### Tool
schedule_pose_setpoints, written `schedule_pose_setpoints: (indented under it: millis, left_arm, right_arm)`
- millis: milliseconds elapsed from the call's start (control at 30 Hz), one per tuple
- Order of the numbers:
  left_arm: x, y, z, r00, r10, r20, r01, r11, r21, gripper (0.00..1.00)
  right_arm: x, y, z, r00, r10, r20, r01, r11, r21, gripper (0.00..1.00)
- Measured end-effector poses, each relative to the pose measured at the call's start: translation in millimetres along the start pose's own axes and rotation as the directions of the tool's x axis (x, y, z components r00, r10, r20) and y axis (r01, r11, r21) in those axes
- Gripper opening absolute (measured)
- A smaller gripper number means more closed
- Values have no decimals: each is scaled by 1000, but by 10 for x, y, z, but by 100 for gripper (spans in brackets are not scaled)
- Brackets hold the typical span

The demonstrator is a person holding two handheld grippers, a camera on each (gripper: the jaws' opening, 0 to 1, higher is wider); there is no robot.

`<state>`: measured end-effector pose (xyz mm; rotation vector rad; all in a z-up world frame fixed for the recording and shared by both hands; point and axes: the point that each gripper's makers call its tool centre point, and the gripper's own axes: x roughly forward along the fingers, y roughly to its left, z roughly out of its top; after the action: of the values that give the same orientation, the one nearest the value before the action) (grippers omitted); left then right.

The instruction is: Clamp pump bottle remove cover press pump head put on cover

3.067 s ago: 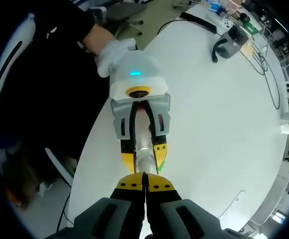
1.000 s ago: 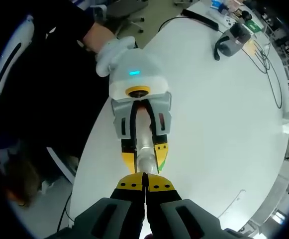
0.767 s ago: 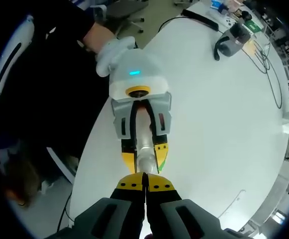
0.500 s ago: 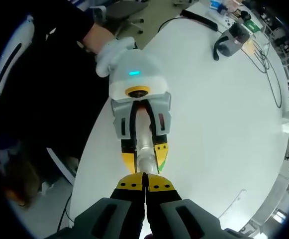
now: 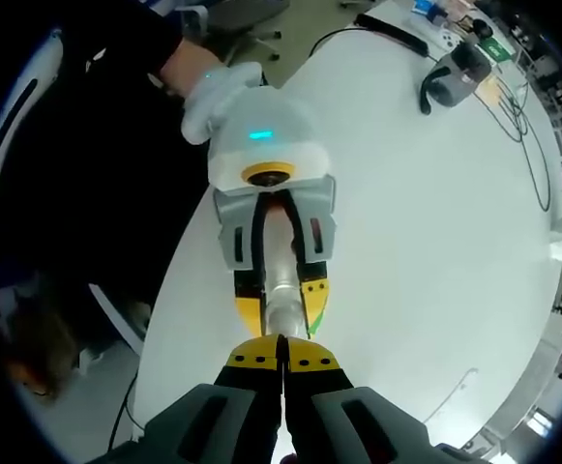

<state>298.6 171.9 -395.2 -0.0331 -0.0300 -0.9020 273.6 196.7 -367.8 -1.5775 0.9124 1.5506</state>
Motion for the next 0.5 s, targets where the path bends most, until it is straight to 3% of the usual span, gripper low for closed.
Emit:
schedule_pose_setpoints:
  millis: [167,500]
  left_arm:
    - [-3,-5,0,1000,-1,0,1,1000,0,15]
    - [-5,-27,7,1000,-1,1,1,1000,-1,15]
  right_arm:
    - [-82,-192,-39,1000,7,3,-7,1000,13,0]
    - [-74,-47,-13,1000,20,4,-20,999,32,0]
